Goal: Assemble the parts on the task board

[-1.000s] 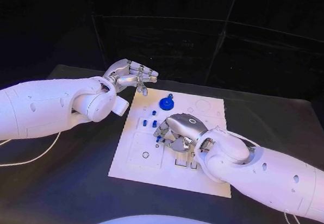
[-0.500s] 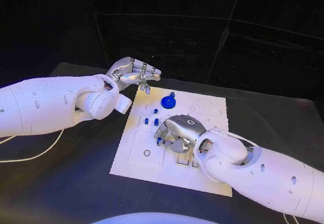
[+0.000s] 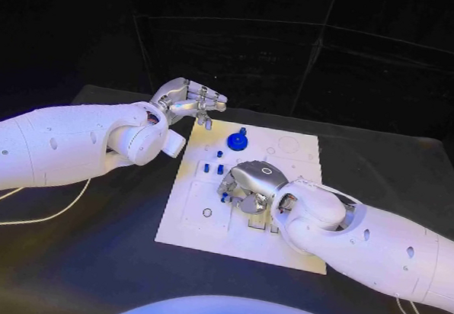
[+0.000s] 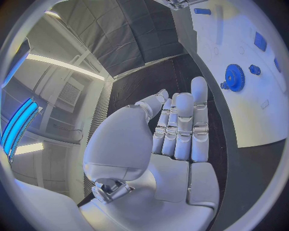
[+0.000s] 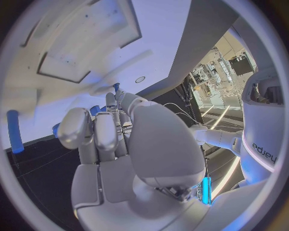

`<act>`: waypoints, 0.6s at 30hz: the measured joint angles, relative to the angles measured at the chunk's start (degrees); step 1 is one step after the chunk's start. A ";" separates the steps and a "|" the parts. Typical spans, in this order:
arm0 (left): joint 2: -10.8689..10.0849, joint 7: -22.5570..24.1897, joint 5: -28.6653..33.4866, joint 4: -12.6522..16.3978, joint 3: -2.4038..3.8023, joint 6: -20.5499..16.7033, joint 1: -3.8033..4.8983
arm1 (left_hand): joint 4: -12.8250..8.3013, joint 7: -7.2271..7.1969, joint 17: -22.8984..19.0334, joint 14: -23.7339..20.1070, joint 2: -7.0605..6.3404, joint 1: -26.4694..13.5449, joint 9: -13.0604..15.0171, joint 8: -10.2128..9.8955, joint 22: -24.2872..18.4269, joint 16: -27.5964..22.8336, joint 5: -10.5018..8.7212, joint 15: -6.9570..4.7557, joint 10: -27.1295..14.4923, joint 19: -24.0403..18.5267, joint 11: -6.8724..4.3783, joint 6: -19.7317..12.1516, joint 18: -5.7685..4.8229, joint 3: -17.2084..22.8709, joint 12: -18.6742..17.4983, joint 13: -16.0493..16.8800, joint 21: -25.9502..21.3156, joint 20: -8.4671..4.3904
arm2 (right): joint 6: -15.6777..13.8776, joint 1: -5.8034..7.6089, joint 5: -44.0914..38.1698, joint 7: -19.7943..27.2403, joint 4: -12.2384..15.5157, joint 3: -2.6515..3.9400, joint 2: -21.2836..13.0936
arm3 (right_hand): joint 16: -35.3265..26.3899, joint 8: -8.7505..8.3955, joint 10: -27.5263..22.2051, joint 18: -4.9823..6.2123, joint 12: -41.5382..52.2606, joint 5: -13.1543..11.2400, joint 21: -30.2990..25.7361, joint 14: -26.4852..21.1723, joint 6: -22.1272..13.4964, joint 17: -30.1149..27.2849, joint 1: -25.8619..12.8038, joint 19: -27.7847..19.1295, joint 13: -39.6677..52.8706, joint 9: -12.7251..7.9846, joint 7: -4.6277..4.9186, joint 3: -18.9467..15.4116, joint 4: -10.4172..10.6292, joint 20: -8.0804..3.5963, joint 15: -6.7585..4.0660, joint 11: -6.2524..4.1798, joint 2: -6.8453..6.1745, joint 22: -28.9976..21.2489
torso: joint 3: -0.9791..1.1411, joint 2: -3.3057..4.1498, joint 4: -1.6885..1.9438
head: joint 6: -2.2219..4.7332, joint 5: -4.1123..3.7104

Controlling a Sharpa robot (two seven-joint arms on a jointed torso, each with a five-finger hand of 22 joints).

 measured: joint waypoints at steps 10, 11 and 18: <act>-0.05 -0.02 0.00 -0.02 0.00 0.08 0.00 | 0.00 0.00 0.00 0.00 0.00 0.00 0.00 0.00 0.00 0.00 0.00 0.00 0.00 0.00 0.00 0.00 0.00 0.00 0.00 -0.01 0.00 0.00 | 1.29 -0.03 -0.50 -0.33 -0.41 0.13 0.65 | 0.00 -0.17 0.00 0.00 0.00 0.00 0.00 0.00 -0.04 -0.06 0.00 0.00 0.01 0.01 -0.02 0.00 0.00 0.00 0.00 0.00 0.00 -0.08 | 0.01 -0.02 0.00 | -0.16 0.07; -0.05 -0.02 0.01 -0.02 0.00 0.08 0.00 | 0.00 0.00 0.00 0.00 0.00 0.00 0.00 0.00 0.00 0.00 0.00 0.00 0.00 0.00 0.00 0.00 0.00 0.00 0.00 -0.01 0.00 0.00 | 1.46 -0.05 -0.53 -0.35 -0.45 0.12 0.73 | 0.00 -0.17 0.00 0.00 0.00 0.00 0.00 0.00 -0.04 -0.06 0.00 0.00 0.00 0.03 -0.03 0.00 0.00 0.00 0.00 0.00 0.00 -0.08 | 0.02 -0.02 0.00 | -0.18 0.09; -0.05 -0.10 0.01 -0.19 -0.01 0.11 0.00 | 0.23 0.00 -0.18 0.00 0.00 0.00 0.00 0.00 -0.06 0.00 0.00 0.00 0.00 0.00 0.00 0.00 0.00 -0.23 0.00 -0.01 0.00 0.00 | 2.34 -0.17 -0.67 -0.55 -0.45 0.13 0.97 | 0.00 -0.17 -0.02 0.00 -0.31 0.00 0.00 0.00 -0.10 -0.37 -1.11 0.00 0.01 0.09 -0.08 0.00 0.00 0.00 0.00 0.02 -0.50 -0.31 | 0.03 -0.01 0.00 | -0.21 0.14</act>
